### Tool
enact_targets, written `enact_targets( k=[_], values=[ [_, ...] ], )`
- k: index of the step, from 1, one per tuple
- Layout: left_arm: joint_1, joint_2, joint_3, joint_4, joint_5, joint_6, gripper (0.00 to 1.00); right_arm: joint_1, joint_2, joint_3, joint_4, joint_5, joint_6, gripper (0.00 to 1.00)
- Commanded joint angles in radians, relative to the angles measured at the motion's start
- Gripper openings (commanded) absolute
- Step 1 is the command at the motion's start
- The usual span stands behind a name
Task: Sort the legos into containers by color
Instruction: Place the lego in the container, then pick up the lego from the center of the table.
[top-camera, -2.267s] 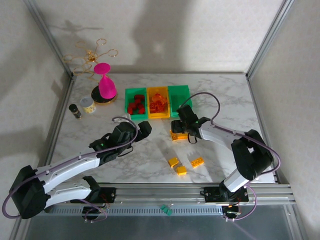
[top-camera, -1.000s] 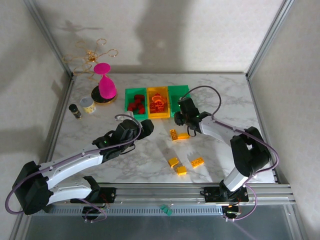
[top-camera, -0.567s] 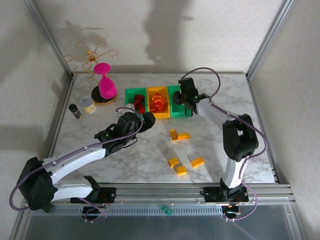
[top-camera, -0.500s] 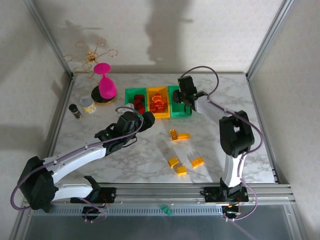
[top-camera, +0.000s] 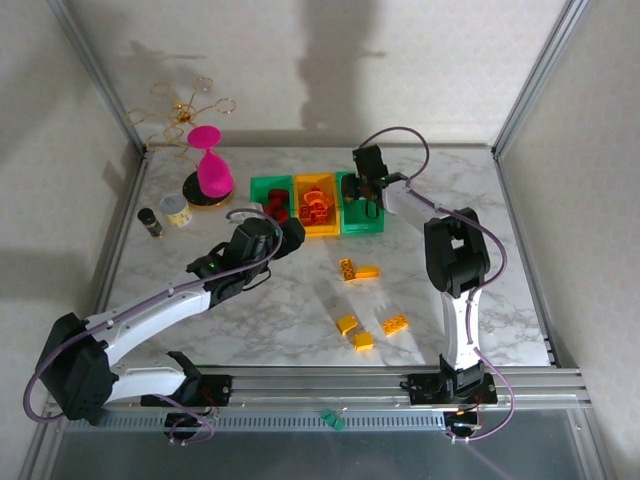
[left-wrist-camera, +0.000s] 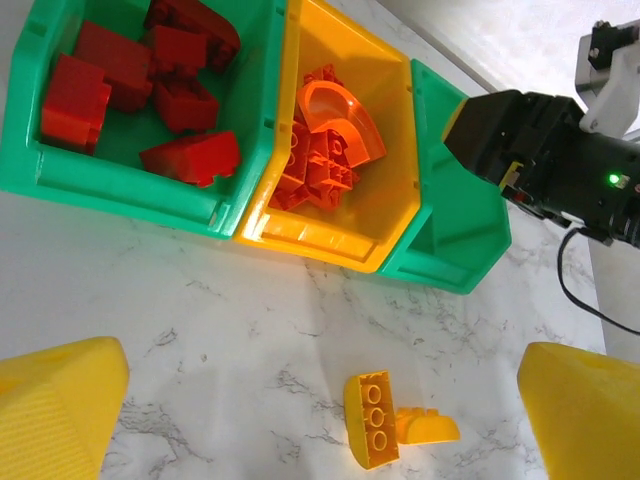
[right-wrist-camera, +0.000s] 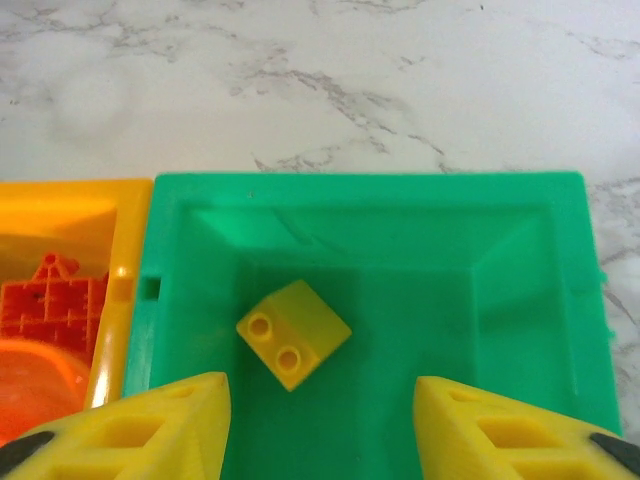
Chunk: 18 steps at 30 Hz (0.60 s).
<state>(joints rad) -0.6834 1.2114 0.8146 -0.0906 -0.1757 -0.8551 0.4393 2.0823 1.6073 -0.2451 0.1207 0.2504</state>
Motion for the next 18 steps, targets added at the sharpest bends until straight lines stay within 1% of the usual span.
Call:
enact_targets(
  k=[1,7,11,15,18],
  values=[
    [0.008,-0.040,-0.002,-0.015,0.001,0.016,1.00,0.009,-0.147,-0.093,0.013,-0.039,0.007,0.53],
    [-0.015,-0.074,-0.047,-0.018,0.019,-0.010,1.00,0.039,-0.323,-0.305,0.004,-0.051,0.018,0.56],
    [-0.033,-0.094,-0.070,-0.032,0.021,-0.035,1.00,0.079,-0.408,-0.407,-0.025,-0.047,0.013,0.60],
    [-0.060,-0.122,-0.100,-0.036,0.007,-0.069,1.00,0.120,-0.446,-0.479,-0.057,-0.044,0.013,0.62],
    [-0.077,-0.146,-0.128,-0.039,0.000,-0.103,1.00,0.171,-0.448,-0.519,-0.080,-0.043,0.023,0.63]
  ],
)
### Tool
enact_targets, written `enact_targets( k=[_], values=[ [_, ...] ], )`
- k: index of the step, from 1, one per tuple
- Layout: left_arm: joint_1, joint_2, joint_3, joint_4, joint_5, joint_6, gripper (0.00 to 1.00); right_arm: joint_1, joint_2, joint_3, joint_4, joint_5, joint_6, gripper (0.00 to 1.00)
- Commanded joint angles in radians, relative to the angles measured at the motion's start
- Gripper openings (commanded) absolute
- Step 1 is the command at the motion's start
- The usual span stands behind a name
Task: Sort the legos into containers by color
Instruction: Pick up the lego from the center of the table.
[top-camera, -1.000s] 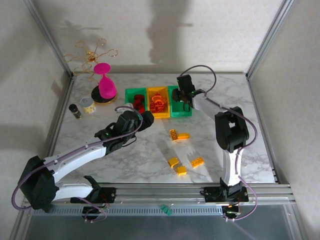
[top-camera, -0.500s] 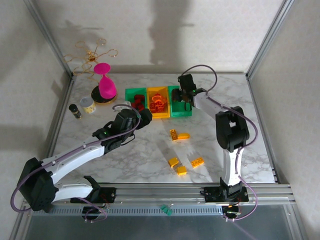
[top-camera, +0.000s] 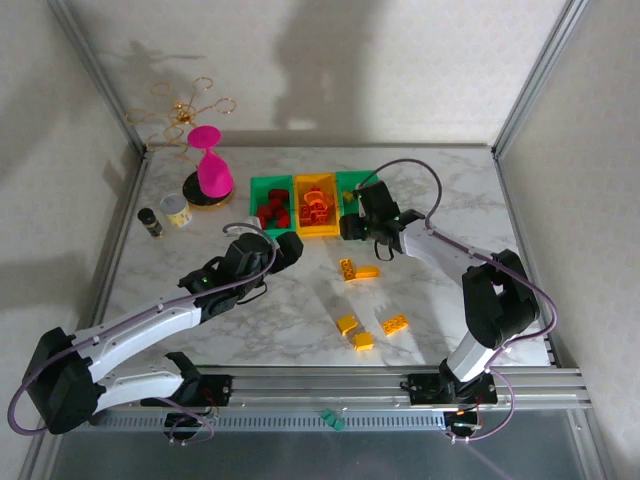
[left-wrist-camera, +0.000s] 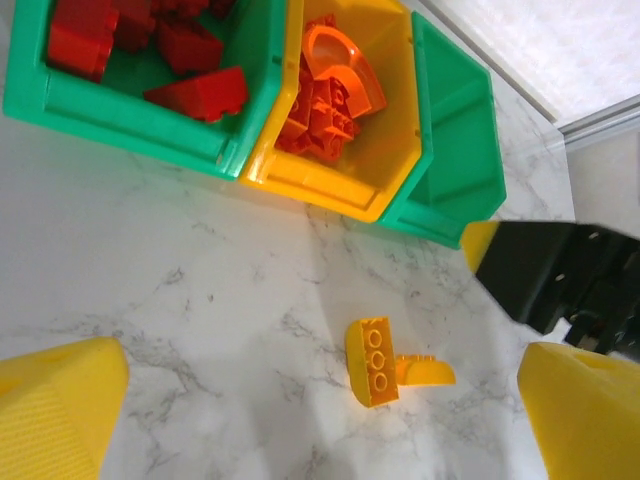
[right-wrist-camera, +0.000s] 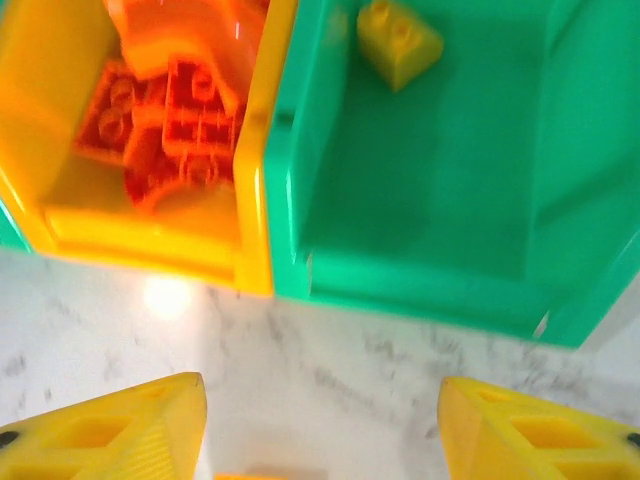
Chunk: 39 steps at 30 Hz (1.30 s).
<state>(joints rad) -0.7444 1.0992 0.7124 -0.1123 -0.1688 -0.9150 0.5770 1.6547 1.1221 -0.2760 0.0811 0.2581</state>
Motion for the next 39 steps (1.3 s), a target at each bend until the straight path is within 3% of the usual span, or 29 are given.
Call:
enact_targets(
  k=[1,8,20,39],
  values=[
    [-0.022,-0.045,-0.040,-0.014,-0.012,-0.053,1.00,0.054,-0.019,-0.050,-0.049,-0.002,0.014,0.63],
    [-0.033,-0.076,-0.092,-0.018,-0.023,-0.097,1.00,0.143,0.040,-0.073,-0.063,0.068,0.023,0.65],
    [-0.042,-0.069,-0.119,-0.021,-0.048,-0.114,1.00,0.167,0.187,-0.021,-0.042,0.101,0.029,0.61],
    [-0.042,-0.027,-0.080,-0.023,-0.042,-0.091,1.00,0.167,0.162,-0.011,-0.031,0.101,0.039,0.31]
  ],
)
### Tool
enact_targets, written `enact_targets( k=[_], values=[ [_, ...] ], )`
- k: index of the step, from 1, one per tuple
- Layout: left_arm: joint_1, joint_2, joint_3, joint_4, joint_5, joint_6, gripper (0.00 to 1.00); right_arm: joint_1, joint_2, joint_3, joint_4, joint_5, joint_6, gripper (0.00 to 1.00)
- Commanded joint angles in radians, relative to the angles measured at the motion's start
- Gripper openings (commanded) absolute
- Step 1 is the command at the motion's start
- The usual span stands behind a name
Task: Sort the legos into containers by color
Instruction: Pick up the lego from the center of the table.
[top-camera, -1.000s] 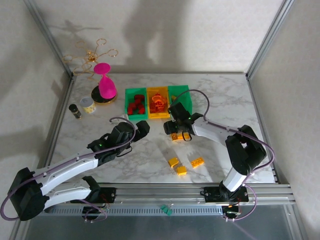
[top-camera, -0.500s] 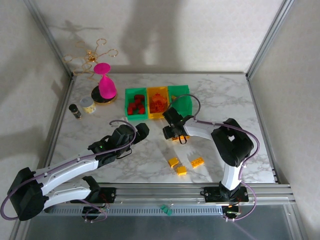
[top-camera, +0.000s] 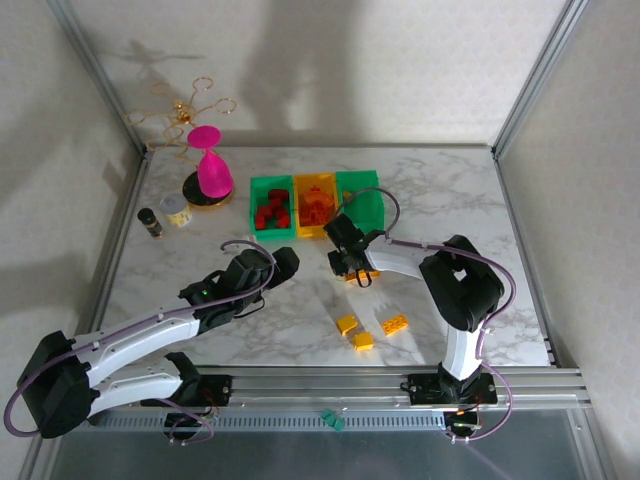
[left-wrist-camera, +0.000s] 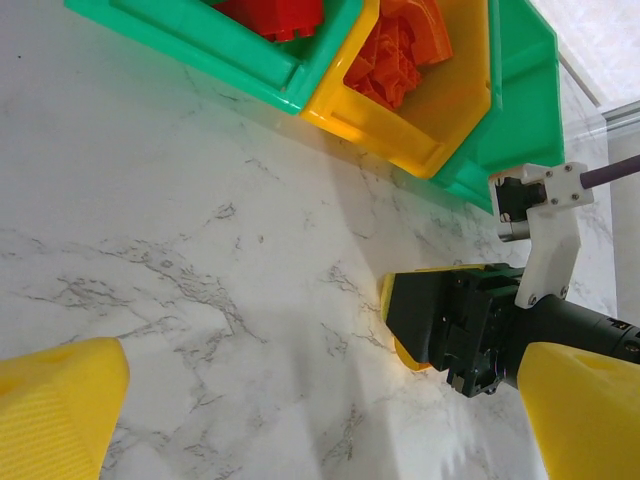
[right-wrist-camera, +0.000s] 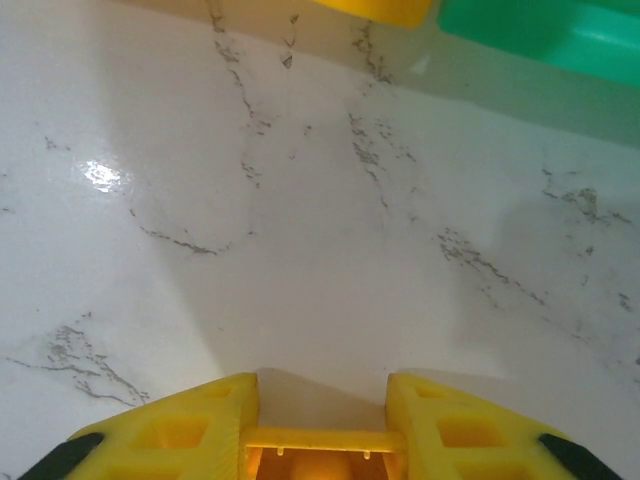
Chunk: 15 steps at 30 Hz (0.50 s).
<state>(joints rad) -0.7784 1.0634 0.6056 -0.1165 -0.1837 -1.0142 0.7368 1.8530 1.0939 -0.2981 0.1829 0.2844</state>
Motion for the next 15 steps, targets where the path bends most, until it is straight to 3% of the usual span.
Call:
enact_targets(
  k=[1,10,15],
  values=[
    [-0.008,0.009,0.032,-0.021,-0.028,0.011,1.00,0.007,-0.047,0.021,-0.011,-0.006,0.013,0.31],
    [-0.009,0.047,0.100,-0.023,-0.028,0.062,1.00,-0.038,-0.176,0.051,-0.002,-0.027,0.025,0.29],
    [-0.008,0.087,0.138,0.005,-0.012,0.086,1.00,-0.146,-0.157,0.112,0.029,-0.020,0.009,0.30]
  ],
)
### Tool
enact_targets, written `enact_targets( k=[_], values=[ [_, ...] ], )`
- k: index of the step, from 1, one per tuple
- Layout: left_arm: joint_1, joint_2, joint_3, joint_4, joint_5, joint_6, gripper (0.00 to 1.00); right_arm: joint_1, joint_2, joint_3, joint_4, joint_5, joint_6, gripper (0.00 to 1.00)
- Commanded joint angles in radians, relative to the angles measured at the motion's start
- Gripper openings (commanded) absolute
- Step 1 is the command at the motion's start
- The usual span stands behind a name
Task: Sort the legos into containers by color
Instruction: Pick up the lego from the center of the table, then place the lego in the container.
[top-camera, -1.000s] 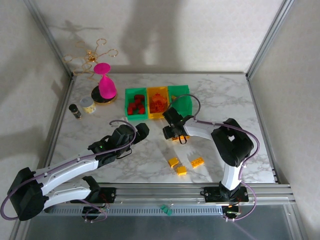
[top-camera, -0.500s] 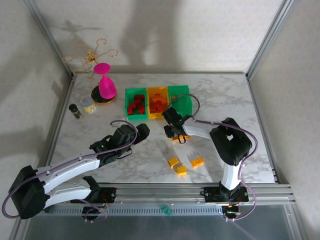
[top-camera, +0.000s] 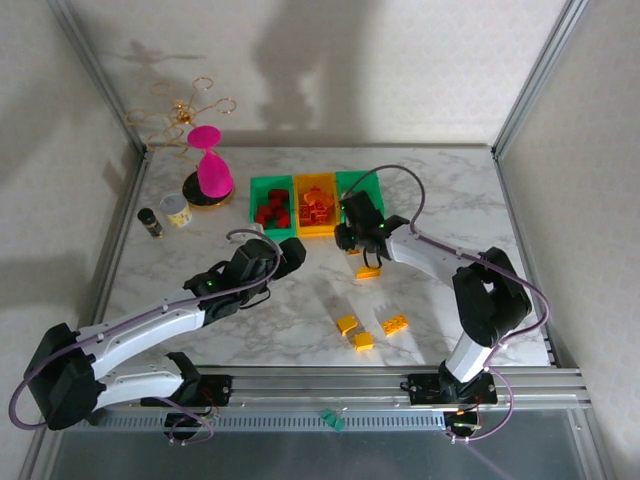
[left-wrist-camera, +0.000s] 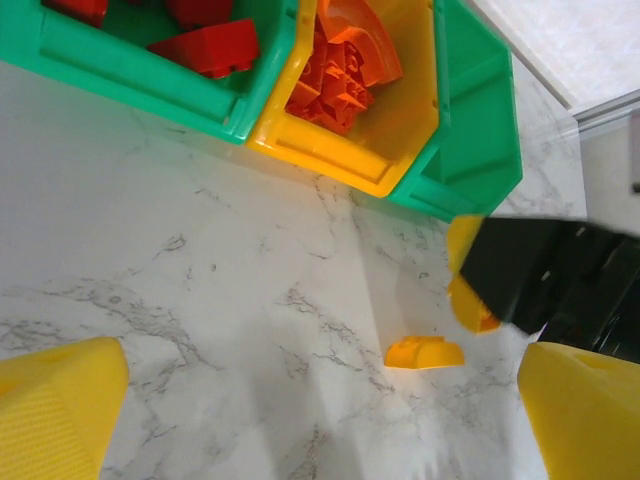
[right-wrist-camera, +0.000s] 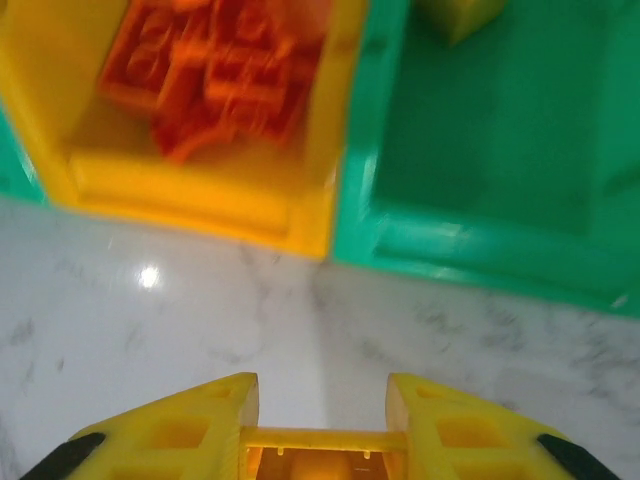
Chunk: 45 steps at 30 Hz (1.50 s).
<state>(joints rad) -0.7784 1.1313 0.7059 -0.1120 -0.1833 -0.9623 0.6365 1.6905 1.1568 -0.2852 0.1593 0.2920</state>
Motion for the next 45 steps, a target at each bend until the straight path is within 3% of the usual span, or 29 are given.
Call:
enact_targets(
  k=[1,8,20,26,37,45],
  values=[
    [-0.008,0.027,0.049,-0.001,-0.013,0.038,1.00,-0.066,0.022,0.075,0.020,0.004,-0.004,0.30],
    [-0.009,0.078,0.122,0.010,-0.017,0.081,1.00,-0.159,0.204,0.265,0.050,0.023,-0.020,0.31],
    [-0.002,0.120,0.153,0.026,-0.009,0.095,1.00,-0.188,0.448,0.547,-0.020,0.106,-0.060,0.41],
    [0.000,0.111,0.151,0.027,-0.010,0.102,1.00,-0.186,0.346,0.471,0.016,0.082,-0.062,0.46],
    [-0.004,0.086,0.124,0.016,0.041,0.108,1.00,-0.163,-0.001,0.064,0.034,-0.018,0.033,0.59],
    [-0.014,0.054,0.063,0.018,0.062,0.128,1.00,-0.111,-0.208,-0.170,-0.002,-0.020,0.182,0.66]
  ],
)
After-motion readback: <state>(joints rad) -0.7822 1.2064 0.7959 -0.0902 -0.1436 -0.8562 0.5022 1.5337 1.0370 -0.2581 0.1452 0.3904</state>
